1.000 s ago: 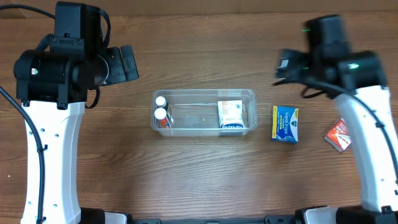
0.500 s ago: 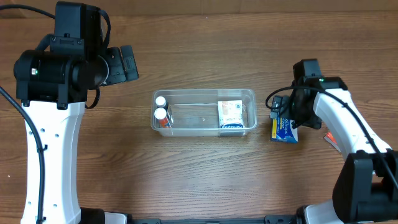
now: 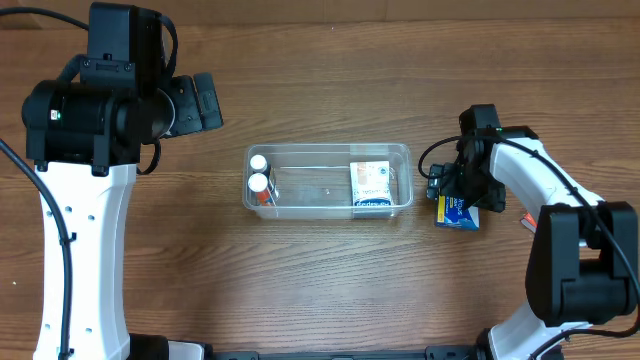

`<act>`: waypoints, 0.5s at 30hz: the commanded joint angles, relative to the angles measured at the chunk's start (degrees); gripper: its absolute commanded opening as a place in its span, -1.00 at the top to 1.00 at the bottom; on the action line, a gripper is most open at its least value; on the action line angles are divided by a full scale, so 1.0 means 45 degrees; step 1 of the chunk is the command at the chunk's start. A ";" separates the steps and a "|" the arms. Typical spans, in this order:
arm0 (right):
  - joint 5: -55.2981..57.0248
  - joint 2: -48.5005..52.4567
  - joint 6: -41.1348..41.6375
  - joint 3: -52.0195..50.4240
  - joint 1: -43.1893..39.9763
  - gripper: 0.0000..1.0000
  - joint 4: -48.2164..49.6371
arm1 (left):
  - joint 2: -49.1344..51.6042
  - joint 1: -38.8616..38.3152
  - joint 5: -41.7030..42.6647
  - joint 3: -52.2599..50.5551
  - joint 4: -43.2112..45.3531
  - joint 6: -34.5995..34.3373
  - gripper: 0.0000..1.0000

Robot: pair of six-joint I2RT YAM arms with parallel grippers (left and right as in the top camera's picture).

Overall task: Pack container
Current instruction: 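Grasp the blue Vapodrops box with the right gripper and lift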

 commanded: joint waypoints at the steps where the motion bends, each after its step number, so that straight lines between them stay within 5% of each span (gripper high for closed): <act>1: -0.0073 0.0039 -0.0102 -0.0058 -0.0015 -1.00 0.0126 | 0.0107 0.0049 -0.0078 0.0058 0.0010 -0.0170 -1.00; 15: -0.0219 0.0058 -0.0097 -0.0738 -0.0015 -0.98 0.0559 | 0.0107 0.0049 -0.0078 0.0058 -0.0039 -0.0170 -1.00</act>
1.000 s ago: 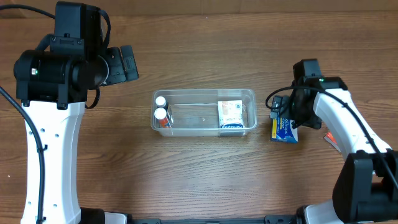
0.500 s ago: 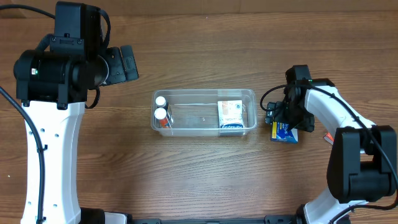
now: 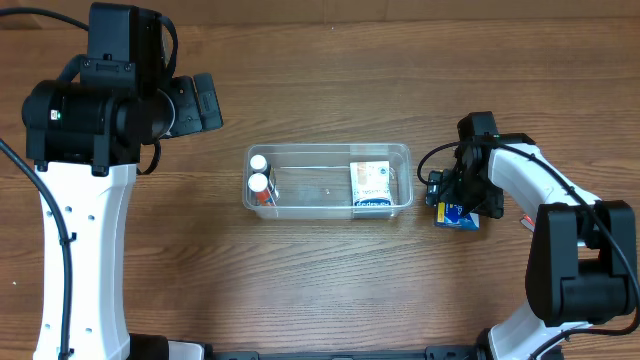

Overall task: Pack container
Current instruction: 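Grasp the blue Vapodrops box with the right gripper and lift, then place the Vapodrops box upright into the container's middle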

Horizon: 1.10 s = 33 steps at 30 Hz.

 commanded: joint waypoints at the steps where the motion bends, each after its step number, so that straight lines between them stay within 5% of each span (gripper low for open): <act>1: -0.0126 0.0039 -0.0049 -0.0097 -0.0015 -0.94 0.0107 | 0.0107 0.0049 -0.0078 0.0058 0.0005 -0.0170 -1.00; 9: -0.0121 0.0039 -0.0049 0.0044 -0.0015 -0.53 0.0131 | 0.0107 0.0049 -0.0078 0.0058 -0.0097 -0.0170 -1.00; 23: -0.0126 -0.1025 -0.0039 0.4891 0.0282 -0.50 -0.3230 | 0.0107 0.0049 -0.0083 0.0058 -0.0078 -0.0170 -1.00; 33: -0.0321 -0.3181 0.1540 0.6722 0.3405 -0.50 -0.3891 | 0.0107 0.0049 -0.0087 0.0058 -0.0039 -0.0170 -1.00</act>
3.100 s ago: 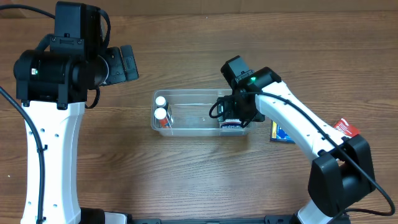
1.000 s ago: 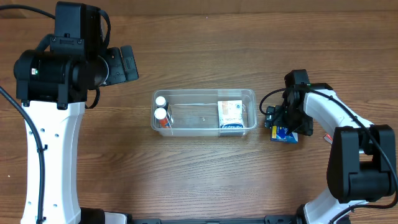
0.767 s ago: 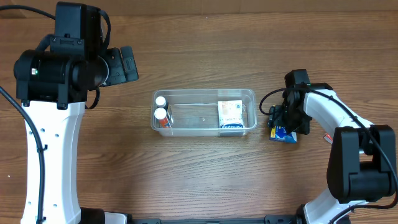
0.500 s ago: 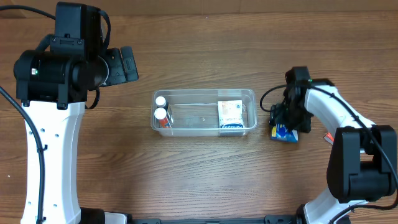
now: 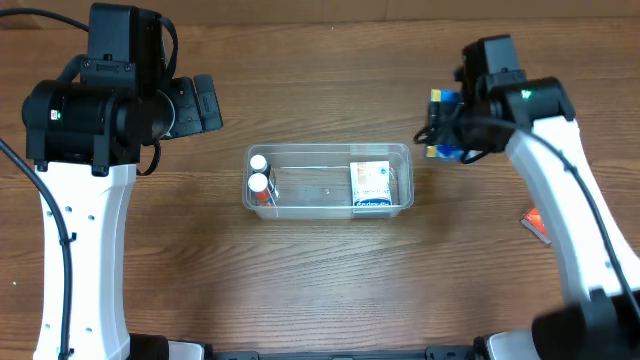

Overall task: Pack container
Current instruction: 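Place the Vapodrops box upright into the container's middle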

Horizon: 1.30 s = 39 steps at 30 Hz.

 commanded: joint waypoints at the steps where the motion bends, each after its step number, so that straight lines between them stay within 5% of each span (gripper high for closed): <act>1: -0.0223 -0.0418 0.1214 0.0214 0.1685 -0.50 -0.0019 | 0.0107 0.0049 -0.0083 0.0063 0.0068 -0.0170 -1.00; 15: -0.0112 0.1613 0.4129 -0.0364 0.5717 -0.51 0.1831 | 0.0107 0.0049 -0.0078 0.0063 0.0063 -0.0170 -1.00; 39: -0.0121 0.4775 0.5119 -0.0389 0.5872 -0.64 0.2268 | 0.0107 0.0049 -0.0078 0.0063 0.0053 -0.0170 -1.00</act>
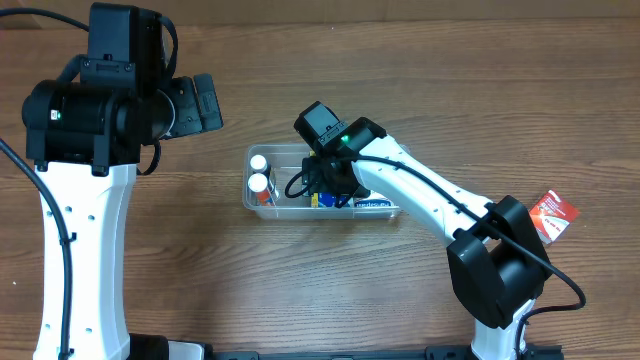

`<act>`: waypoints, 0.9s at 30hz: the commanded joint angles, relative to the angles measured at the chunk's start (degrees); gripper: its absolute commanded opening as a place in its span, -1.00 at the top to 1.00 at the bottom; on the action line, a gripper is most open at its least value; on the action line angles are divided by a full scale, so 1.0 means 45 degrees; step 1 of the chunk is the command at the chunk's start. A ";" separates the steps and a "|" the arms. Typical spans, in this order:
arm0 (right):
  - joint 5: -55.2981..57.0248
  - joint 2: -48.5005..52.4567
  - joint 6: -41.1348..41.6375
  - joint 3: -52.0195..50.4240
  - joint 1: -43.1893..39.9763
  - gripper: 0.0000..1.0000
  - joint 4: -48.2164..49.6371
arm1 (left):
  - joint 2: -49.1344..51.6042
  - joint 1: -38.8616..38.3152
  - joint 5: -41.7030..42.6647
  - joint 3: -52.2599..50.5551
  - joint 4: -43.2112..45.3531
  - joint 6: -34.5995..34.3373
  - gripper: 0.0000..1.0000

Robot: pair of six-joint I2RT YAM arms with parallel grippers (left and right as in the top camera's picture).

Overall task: Pack container
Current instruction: 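Place the Vapodrops box upright into the container's middle, then move the right gripper to the red box and grasp it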

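Note:
The clear plastic container (283,149) lies mid-table in the overhead view. My right arm reaches across it from the right, and my right gripper (322,192) is down inside its middle, shut on a blue and yellow packet (320,200). Two white-capped bottles (259,173) stand at the container's left end. Only the lower edge of a white packet (376,206) shows at the right end, under the arm. My left gripper (204,101) hangs above the table to the upper left, away from the container; its jaws cannot be made out.
A red and white packet (553,216) lies on the wood table at the far right. The left arm's white column (80,250) runs down the left side.
My right gripper, holding the blue packet, was above the table beyond the container's right end; now it is inside the container's middle. The red packet lies uncovered at the far right.
My right gripper was down on the blue packet lying on the table right of the container. Later it held the packet raised by the container's upper right corner. Now it has the packet inside the container. The left arm stayed still.

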 commanded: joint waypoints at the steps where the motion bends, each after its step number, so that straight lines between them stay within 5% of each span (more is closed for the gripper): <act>1: 0.0010 0.0005 0.0053 0.0029 -0.0024 -0.65 -0.0005 | 0.0107 0.0049 -0.0083 0.0063 0.0015 -0.0170 -1.00; 17: 0.1982 -0.1472 -0.0039 0.0845 -0.0753 -0.87 -0.0845 | 0.0107 0.0049 -0.0126 0.0063 -0.0024 -0.0160 -1.00; 27: 0.2497 -0.5178 0.0398 0.2312 -0.6834 -1.00 -0.3113 | 0.0107 0.0049 -0.0126 0.0063 -0.0039 -0.0073 -1.00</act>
